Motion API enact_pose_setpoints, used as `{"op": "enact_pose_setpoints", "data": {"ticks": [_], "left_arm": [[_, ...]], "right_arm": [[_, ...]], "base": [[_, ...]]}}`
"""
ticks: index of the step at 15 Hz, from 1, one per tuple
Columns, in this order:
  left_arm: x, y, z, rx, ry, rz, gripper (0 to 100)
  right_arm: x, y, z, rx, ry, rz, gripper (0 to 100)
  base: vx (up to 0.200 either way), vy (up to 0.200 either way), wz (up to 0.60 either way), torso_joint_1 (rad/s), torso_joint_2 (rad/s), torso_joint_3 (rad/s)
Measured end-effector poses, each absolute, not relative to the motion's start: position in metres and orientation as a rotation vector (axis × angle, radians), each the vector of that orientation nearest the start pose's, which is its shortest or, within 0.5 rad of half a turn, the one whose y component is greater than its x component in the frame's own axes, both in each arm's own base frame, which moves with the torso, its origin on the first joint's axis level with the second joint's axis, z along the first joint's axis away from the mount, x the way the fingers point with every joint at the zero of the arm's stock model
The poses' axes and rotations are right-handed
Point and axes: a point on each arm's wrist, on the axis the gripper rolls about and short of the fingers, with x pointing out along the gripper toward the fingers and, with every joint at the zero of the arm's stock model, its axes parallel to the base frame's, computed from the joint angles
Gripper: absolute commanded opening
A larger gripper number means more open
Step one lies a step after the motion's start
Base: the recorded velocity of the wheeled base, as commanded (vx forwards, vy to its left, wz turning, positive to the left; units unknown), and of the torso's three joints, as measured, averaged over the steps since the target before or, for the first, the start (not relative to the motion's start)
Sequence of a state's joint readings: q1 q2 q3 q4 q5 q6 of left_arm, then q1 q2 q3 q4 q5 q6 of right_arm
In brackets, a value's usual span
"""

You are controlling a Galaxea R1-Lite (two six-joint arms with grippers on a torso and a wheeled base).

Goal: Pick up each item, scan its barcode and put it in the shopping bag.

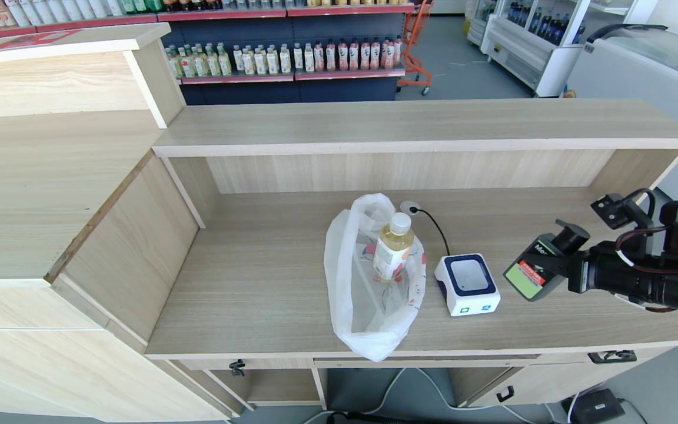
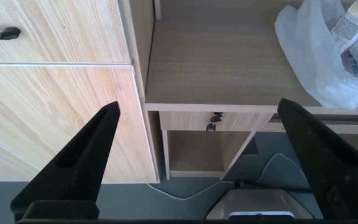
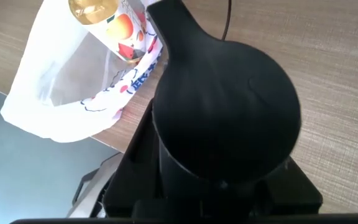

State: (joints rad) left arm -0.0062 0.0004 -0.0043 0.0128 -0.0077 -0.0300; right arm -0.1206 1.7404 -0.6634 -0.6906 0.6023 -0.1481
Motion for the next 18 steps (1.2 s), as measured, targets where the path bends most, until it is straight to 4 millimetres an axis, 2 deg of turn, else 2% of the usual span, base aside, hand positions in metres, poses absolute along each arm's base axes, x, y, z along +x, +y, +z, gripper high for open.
{"op": "enact_pose_setpoints", "data": {"ticks": [8, 12, 18], "left_arm": [[-0.023, 0.000, 0.075, -0.030, 0.009, -0.014, 100], [-0.023, 0.000, 0.075, -0.030, 0.009, -0.014, 100], [-0.023, 0.000, 0.075, -0.030, 0.009, -0.014, 100]], "right_arm": [[0.312, -0.024, 0.129, 0.018, 0.343, 0.545, 0], [0.323, -0.025, 0.132, 0.029, 0.326, 0.556, 0], [0.326, -0.025, 0.129, 0.035, 0.333, 0.578, 0]], "base": [[0.000, 0.000, 0.00, 0.000, 0.00, 0.000], [0.000, 0.000, 0.00, 0.000, 0.00, 0.000], [0.000, 0.000, 0.00, 0.000, 0.00, 0.000]]}}
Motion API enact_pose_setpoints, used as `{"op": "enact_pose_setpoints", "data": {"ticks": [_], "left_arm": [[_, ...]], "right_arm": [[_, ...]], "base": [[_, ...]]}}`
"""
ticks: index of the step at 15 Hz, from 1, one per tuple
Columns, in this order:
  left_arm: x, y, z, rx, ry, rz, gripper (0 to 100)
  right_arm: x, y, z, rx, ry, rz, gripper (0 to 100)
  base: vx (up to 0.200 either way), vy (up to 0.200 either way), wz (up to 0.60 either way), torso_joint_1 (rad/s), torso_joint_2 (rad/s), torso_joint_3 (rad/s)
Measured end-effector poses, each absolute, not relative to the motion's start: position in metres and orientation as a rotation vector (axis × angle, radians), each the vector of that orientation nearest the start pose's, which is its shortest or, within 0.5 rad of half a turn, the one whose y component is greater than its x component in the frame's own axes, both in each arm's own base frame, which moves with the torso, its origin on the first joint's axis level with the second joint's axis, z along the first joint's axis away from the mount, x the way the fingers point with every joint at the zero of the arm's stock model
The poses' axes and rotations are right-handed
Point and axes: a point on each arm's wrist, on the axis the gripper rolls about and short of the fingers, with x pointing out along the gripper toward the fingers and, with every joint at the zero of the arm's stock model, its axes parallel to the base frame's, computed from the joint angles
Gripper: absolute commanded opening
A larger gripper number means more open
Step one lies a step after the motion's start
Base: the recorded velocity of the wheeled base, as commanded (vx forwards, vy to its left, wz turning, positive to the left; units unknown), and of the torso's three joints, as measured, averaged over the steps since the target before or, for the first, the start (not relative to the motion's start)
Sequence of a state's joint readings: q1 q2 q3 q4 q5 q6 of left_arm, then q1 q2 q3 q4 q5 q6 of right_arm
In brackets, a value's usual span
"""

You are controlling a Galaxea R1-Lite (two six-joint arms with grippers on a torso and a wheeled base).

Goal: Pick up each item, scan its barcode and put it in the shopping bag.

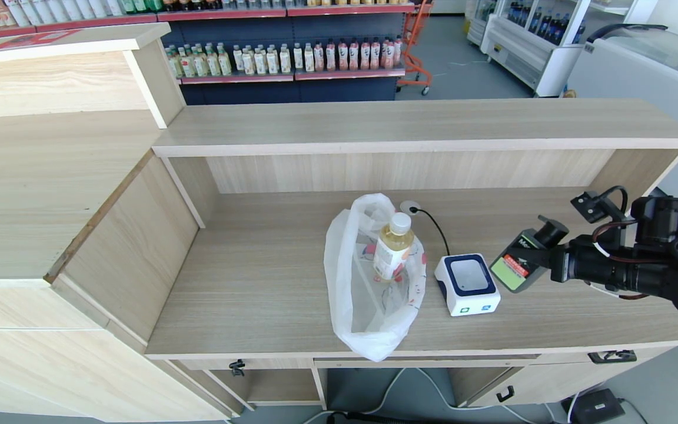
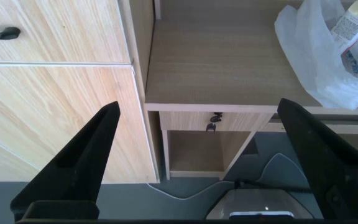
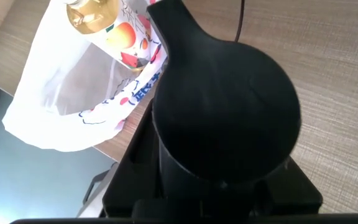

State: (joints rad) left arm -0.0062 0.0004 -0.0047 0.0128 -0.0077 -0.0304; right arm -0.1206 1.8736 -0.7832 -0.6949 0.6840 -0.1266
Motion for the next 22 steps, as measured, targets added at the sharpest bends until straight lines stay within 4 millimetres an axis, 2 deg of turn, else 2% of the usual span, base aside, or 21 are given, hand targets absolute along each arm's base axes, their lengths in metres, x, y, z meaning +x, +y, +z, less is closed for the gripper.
{"op": "enact_pose_setpoints", "data": {"ticks": [15, 22], "left_arm": [[-0.023, 0.000, 0.075, -0.030, 0.009, -0.014, 100], [-0.023, 0.000, 0.075, -0.031, 0.009, -0.014, 100]], "right_arm": [[0.333, -0.023, 0.115, 0.047, 0.370, 0.584, 0], [0.349, -0.011, 0.112, 0.037, 0.364, 0.619, 0]], "base": [[0.000, 0.000, 0.00, 0.000, 0.00, 0.000], [0.000, 0.000, 0.00, 0.000, 0.00, 0.000]]}}
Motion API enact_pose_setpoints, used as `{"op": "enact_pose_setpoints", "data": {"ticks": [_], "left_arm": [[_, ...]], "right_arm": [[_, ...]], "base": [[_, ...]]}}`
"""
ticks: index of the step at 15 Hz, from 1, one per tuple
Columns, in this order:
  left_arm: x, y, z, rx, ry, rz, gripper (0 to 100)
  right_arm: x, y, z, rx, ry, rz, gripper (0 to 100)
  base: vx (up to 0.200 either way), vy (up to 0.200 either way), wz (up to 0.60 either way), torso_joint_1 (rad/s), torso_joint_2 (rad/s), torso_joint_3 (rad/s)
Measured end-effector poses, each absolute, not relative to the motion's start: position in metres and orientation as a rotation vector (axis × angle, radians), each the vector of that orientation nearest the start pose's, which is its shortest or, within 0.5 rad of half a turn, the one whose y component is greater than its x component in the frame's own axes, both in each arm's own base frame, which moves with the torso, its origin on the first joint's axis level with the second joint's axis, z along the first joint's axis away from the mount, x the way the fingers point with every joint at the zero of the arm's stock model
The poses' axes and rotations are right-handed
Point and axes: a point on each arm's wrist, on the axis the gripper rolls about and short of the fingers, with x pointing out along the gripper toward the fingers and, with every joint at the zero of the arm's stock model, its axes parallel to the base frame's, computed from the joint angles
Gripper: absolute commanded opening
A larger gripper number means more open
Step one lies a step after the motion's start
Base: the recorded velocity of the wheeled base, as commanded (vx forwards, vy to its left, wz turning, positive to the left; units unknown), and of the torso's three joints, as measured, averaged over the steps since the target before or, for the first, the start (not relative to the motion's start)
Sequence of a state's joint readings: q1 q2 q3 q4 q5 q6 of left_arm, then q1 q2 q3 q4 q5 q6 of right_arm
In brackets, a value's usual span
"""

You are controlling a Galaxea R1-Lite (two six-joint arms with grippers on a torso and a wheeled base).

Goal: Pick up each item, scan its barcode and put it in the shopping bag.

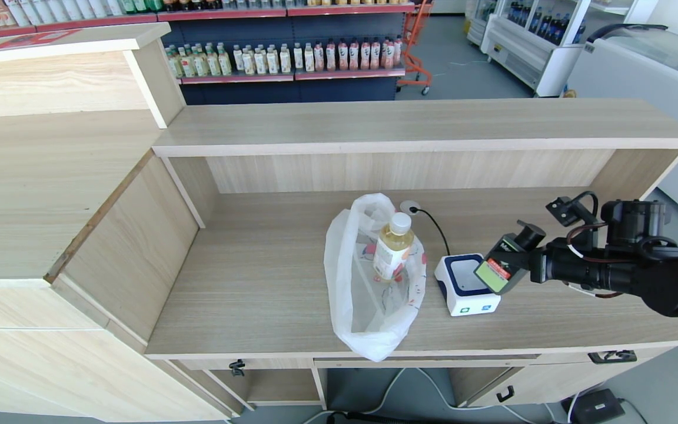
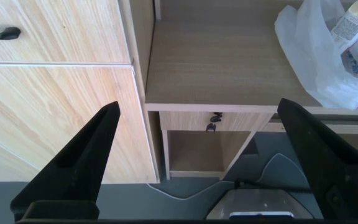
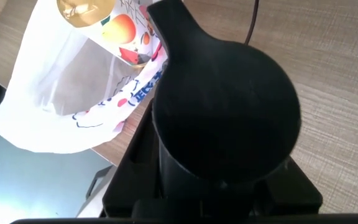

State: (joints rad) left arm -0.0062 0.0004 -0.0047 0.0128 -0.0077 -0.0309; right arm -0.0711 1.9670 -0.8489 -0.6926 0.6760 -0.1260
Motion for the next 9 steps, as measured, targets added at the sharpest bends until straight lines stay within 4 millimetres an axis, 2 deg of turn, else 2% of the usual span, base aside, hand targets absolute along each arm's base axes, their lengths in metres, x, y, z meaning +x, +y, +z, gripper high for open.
{"op": "enact_pose_setpoints", "data": {"ticks": [9], "left_arm": [[-0.023, 0.000, 0.075, -0.030, 0.009, -0.014, 100]], "right_arm": [[0.373, 0.005, 0.107, 0.042, 0.356, 0.659, 0]], "base": [[0.000, 0.000, 0.00, 0.000, 0.00, 0.000]]}}
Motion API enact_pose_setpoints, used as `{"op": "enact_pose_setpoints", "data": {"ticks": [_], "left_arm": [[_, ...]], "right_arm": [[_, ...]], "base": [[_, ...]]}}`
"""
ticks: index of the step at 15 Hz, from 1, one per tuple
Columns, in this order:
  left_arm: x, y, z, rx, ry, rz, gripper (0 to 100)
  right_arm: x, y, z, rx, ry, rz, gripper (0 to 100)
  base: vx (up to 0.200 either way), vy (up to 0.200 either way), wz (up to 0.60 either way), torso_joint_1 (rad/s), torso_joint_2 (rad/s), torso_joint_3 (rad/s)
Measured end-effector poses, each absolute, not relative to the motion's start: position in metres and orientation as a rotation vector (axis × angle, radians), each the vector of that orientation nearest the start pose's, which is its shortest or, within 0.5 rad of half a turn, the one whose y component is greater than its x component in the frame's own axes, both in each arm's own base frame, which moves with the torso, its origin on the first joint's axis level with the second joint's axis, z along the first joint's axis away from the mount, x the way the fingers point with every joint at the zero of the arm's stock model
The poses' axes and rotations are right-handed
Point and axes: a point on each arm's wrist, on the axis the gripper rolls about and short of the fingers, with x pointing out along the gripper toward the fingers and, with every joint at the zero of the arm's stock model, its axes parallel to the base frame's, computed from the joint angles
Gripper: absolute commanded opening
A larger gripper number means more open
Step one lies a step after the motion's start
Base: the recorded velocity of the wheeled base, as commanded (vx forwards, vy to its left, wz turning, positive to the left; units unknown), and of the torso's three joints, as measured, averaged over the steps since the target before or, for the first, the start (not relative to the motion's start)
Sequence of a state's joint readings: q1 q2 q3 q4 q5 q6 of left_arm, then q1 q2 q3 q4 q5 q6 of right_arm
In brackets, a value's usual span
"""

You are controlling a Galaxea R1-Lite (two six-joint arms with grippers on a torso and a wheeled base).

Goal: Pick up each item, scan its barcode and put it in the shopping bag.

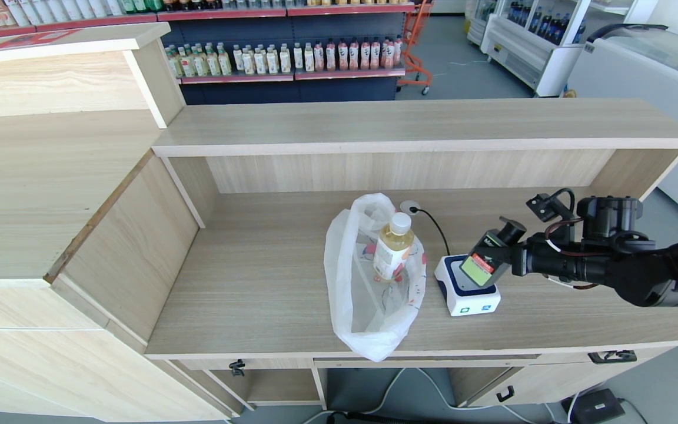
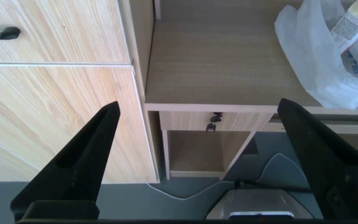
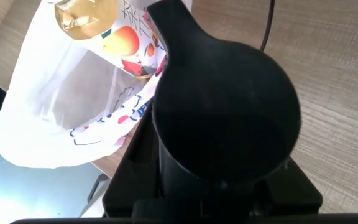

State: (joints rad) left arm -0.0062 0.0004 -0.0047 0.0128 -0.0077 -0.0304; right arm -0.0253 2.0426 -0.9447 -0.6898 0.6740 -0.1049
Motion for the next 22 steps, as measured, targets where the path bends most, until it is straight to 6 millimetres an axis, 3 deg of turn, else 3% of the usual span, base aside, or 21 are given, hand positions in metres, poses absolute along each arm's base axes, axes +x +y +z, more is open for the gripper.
{"op": "enact_pose_setpoints", "data": {"ticks": [6, 15, 22], "left_arm": [[-0.023, 0.000, 0.075, -0.030, 0.009, -0.014, 100], [-0.023, 0.000, 0.075, -0.030, 0.009, -0.014, 100], [-0.023, 0.000, 0.075, -0.030, 0.009, -0.014, 100]], "right_arm": [[0.377, 0.017, 0.100, 0.048, 0.372, 0.689, 0], [0.377, 0.016, 0.096, 0.057, 0.384, 0.688, 0], [0.372, 0.009, 0.114, 0.078, 0.352, 0.663, 0]], "base": [[0.000, 0.000, 0.00, 0.000, 0.00, 0.000], [0.000, 0.000, 0.00, 0.000, 0.00, 0.000], [0.000, 0.000, 0.00, 0.000, 0.00, 0.000]]}}
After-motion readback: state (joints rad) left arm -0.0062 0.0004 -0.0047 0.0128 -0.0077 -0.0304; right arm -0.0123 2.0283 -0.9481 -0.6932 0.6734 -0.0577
